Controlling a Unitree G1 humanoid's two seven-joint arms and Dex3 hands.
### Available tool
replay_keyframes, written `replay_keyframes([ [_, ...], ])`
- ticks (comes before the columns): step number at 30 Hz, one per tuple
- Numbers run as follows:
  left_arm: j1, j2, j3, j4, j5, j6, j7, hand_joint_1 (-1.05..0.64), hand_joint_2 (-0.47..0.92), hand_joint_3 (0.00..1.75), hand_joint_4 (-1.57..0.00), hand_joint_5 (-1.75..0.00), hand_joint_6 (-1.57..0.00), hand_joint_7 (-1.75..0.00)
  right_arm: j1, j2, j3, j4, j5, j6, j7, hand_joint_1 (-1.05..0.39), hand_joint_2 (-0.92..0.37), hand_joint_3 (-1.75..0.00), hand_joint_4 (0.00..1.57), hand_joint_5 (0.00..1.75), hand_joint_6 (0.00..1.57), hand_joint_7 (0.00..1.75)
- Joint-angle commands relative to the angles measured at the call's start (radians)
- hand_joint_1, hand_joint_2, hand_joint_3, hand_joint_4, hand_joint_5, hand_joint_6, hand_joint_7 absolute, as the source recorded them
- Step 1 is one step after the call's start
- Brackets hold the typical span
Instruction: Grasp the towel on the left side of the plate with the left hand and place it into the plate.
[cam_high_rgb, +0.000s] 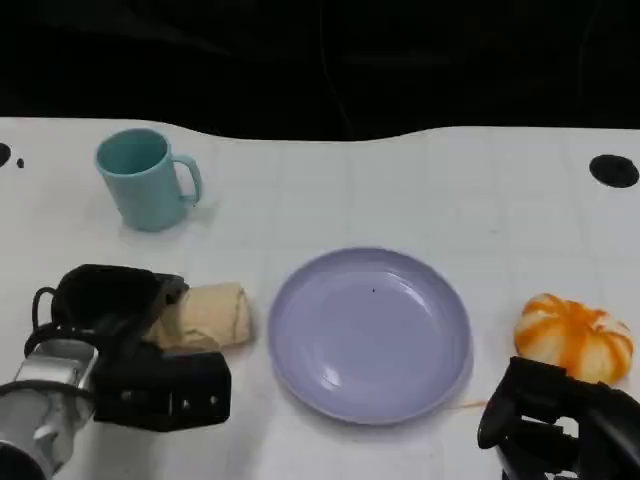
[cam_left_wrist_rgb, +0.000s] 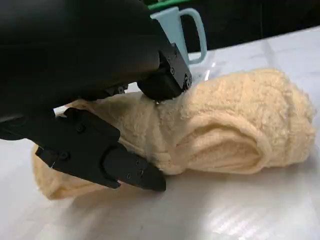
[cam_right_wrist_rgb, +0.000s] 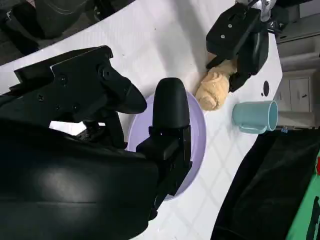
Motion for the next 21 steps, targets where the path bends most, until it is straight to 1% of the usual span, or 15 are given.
replay_keyframes([
  [1,0.053,0.033,-0.015,-0.007,-0.001,-0.055,0.139,-0.22,0.92,0.2,-0.85,-1.74,-0.69,-1.54,-0.004,-0.005,-0.005,-0.005,0.004,0.007,0.0,-0.08,-0.7,-1.0,0.7,1.75,0.59,1.56],
  [2,0.064,0.041,-0.006,-0.034,-0.008,-0.055,0.155,-0.21,0.92,0.22,-0.86,-1.74,-0.66,-1.63,-0.005,-0.007,-0.005,-0.005,0.001,0.01,-0.001,-0.08,-0.7,-1.0,0.7,1.75,0.59,1.56],
  [4,0.083,0.05,0.013,-0.084,-0.022,-0.044,0.16,-0.2,0.92,0.25,-0.84,-1.75,-0.61,-1.72,-0.007,-0.01,-0.005,-0.006,-0.004,0.013,-0.002,-0.08,-0.69,-1.0,0.7,1.75,0.59,1.56],
  [6,0.102,0.054,0.034,-0.13,-0.035,-0.037,0.17,-0.2,0.92,0.26,-0.83,-1.75,-0.6,-1.74,-0.008,-0.011,-0.006,-0.005,-0.004,0.01,0.0,-0.08,-0.69,-1.01,0.7,1.75,0.59,1.56],
  [9,0.135,0.059,0.078,-0.223,-0.059,-0.023,0.186,-0.21,0.86,0.24,-0.85,-1.75,-0.57,-1.74,-0.008,-0.012,-0.009,-0.009,0.001,0.016,0.001,-0.07,-0.69,-1.02,0.69,1.75,0.58,1.56],
  [13,0.169,0.048,0.115,-0.343,-0.071,0.032,0.151,-0.2,0.8,0.28,-0.87,-1.75,-0.59,-1.75,-0.006,-0.012,-0.009,-0.005,0.002,0.011,0.005,-0.06,-0.69,-1.02,0.68,1.75,0.58,1.56],
  [16,0.18,0.039,0.122,-0.416,-0.064,0.078,0.127,-0.19,0.59,0.7,-0.89,-1.75,-0.61,-1.75,-0.005,-0.013,-0.007,-0.009,-0.001,0.016,0.003,-0.06,-0.69,-1.02,0.68,1.75,0.57,1.56],
  [21,0.169,0.011,0.115,-0.528,-0.062,0.128,0.066,-0.21,0.52,0.88,-0.92,-1.75,-0.61,-1.75,-0.006,-0.014,-0.003,-0.012,-0.005,0.026,0.0,-0.05,-0.69,-1.02,0.68,1.75,0.57,1.56],
])
